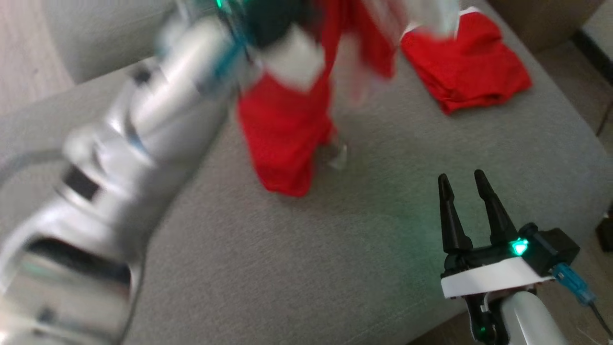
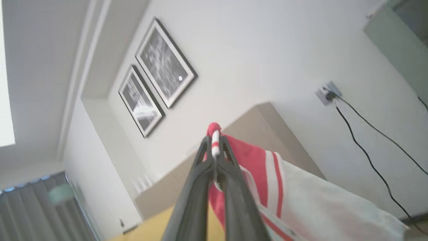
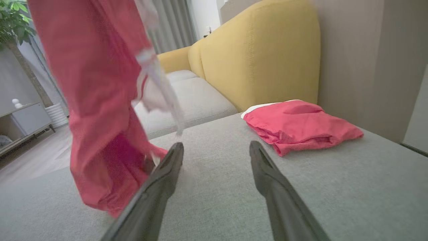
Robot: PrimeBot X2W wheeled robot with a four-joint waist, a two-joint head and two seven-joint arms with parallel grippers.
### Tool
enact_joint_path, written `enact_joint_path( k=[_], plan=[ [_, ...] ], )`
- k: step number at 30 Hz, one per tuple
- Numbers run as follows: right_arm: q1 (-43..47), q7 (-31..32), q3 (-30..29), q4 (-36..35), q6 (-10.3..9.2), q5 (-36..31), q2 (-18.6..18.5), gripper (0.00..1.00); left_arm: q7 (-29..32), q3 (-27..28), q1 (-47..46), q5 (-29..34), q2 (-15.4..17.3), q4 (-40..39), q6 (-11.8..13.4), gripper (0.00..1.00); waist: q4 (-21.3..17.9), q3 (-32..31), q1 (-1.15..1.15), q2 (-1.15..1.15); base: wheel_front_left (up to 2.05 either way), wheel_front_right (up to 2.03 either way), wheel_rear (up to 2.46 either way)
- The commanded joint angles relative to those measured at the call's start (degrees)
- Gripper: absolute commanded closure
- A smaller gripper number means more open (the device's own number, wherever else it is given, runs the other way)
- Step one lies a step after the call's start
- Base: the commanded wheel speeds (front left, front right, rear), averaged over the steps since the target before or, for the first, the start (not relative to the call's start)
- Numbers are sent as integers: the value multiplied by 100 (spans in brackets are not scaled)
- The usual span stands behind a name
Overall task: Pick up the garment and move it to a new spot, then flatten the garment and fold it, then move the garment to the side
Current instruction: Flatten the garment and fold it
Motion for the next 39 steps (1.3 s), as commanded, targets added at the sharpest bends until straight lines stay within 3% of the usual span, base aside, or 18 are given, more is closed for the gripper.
enact_joint_path(
  k=[1, 5, 8, 15, 20, 21, 22, 23, 24, 29, 33, 39],
  plan=[
    [-37, -22, 130, -156, 39, 37, -29, 0, -22, 307, -447, -49, 116, -185, -11, 100, -155, -155, 0, 0, 0, 0, 0],
    [116, -22, 55, -164, 39, 49, -29, 0, -22, 778, -1099, -354, 143, -335, -196, 100, -145, -290, 0, 0, 0, 0, 0],
    [203, -22, -8, -204, 39, 21, -29, 0, -22, 1044, -1016, -528, 415, -479, -292, 100, -7, -369, 0, 0, 0, 0, 0],
    [406, -22, -207, -351, 39, -95, -29, 0, -3, 1528, 1055, -1067, 1301, -196, -299, 100, 577, -333, 0, 0, 0, 0, 0],
    [402, -22, -308, -414, 39, -284, -29, 0, 136, 1505, 2406, -1510, 1618, 684, -392, 100, 1026, 23, 0, 0, 0, 0, 0],
    [377, -22, -300, -410, 39, -317, -29, 0, 119, 1527, 2472, -1541, 1642, 867, -391, 95, 1058, 64, 0, 0, 0, 0, 0],
    [349, -22, -293, -405, 39, -354, -29, 0, 92, 1556, 2503, -1551, 1650, 1012, -361, 73, 1087, 111, 0, 0, 0, 0, 0],
    [319, -22, -291, -398, 39, -383, -29, 0, 65, 1606, 2527, -1577, 1637, 1149, -312, 19, 1108, 136, 0, 0, 0, 0, 0],
    [296, -22, -300, -391, 39, -397, -29, 0, 40, 1650, 2550, -1602, 1612, 1258, -273, 0, 1127, 147, 0, 0, 0, 0, 0],
    [283, -22, -380, -379, 39, -418, -29, 0, -14, 1838, 2687, -1660, 1474, 1365, -129, 0, 1225, 116, 0, 0, 0, 0, 0],
    [363, -22, -347, -341, 39, -436, -29, 0, -19, 2155, 3127, -1552, 1361, 805, 117, 0, 1310, 0, 0, 0, 0, 0, 0],
    [488, -22, -390, -306, 39, -421, -29, 0, -20, 2937, 4163, -1580, 722, -281, 527, 0, 1452, -206, 0, 0, 0, 0, 0]
  ],
)
